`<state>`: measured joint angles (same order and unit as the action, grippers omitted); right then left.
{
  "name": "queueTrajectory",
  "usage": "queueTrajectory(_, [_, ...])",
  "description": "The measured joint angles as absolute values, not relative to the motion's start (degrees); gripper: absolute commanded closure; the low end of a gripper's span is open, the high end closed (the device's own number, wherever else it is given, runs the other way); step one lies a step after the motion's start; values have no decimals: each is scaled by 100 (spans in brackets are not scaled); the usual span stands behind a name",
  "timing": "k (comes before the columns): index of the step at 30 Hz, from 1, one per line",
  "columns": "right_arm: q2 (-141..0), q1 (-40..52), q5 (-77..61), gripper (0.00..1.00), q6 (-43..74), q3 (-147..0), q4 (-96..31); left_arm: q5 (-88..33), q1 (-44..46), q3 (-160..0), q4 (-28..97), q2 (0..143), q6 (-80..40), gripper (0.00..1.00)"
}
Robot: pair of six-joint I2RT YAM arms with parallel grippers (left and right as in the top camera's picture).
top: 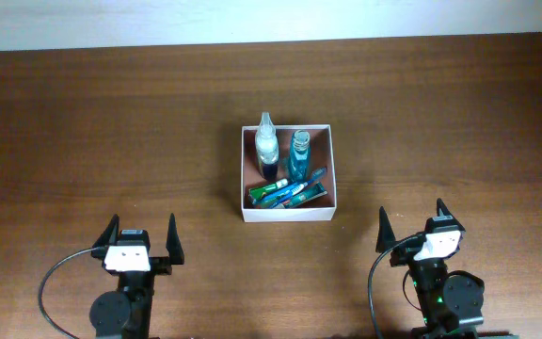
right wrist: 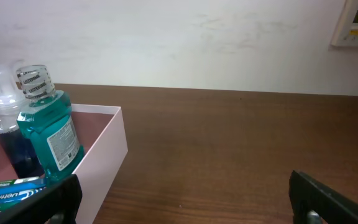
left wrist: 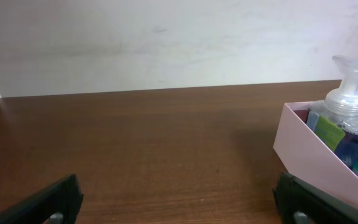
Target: Pack container
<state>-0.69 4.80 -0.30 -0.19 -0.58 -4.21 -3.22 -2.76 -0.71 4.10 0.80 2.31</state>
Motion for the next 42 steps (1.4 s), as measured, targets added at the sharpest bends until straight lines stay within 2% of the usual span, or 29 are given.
queueTrajectory(42, [-69, 480, -30, 2, -19, -58, -421, -320, -141, -71, 410, 80, 231, 1])
